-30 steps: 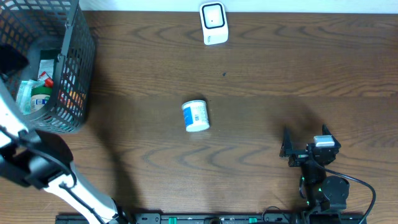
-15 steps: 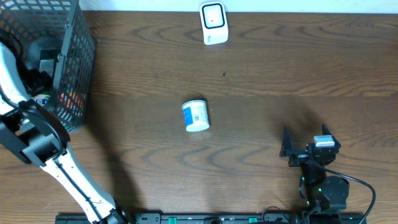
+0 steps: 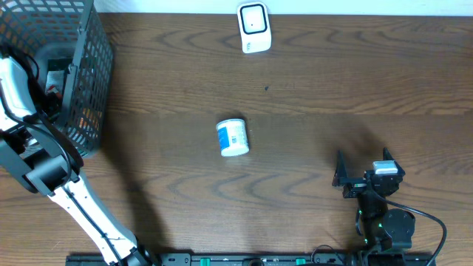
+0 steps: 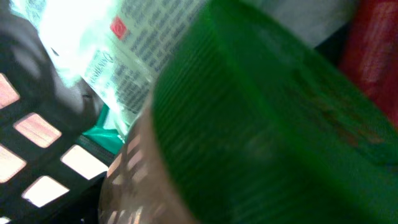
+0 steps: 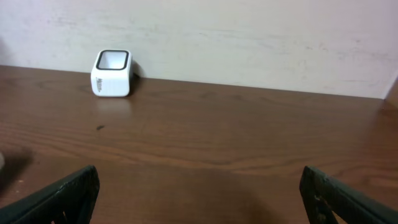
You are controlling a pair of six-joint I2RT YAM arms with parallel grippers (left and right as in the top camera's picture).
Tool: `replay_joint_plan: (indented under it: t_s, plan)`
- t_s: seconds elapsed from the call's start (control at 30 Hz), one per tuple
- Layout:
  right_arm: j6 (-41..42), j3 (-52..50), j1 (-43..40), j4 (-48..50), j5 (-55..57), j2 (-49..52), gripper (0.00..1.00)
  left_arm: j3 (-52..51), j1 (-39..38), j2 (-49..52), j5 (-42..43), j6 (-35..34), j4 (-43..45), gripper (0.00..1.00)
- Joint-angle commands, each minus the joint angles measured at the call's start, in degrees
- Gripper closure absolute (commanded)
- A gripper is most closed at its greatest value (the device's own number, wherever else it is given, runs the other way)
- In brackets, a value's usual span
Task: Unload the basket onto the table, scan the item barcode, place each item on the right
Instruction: 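Reach the left gripper into the basket and grasp the green-capped jar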
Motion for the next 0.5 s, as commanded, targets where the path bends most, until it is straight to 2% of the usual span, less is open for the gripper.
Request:
replay_joint_plan:
  t_s: [0.0,0.13,0.3,0.47]
  plan:
    - [0.72,-0.04,0.35,-0.20,0.11,-0.31,0.01,-0.28,0.02,-0.28,-0.02,-1.09,0.24,0.26]
    - [0.72,-0.04,0.35,-0.20,0.11,-0.31,0.01,2.80,0.02,-2.29,-0.04,-1.09,0.04,0.40]
    - [0.72,-0.04,0.35,-0.20,0.11,-0.28,0.01,5.53,0.02,-7.82,-0.04,-2.40,1.18,0.41]
    - [0.72,-0.04,0.35,-0.20,0.11,-0.31,0.01,5.53,0.02,-18.53,-0.07,-6.14,4.31,0.41]
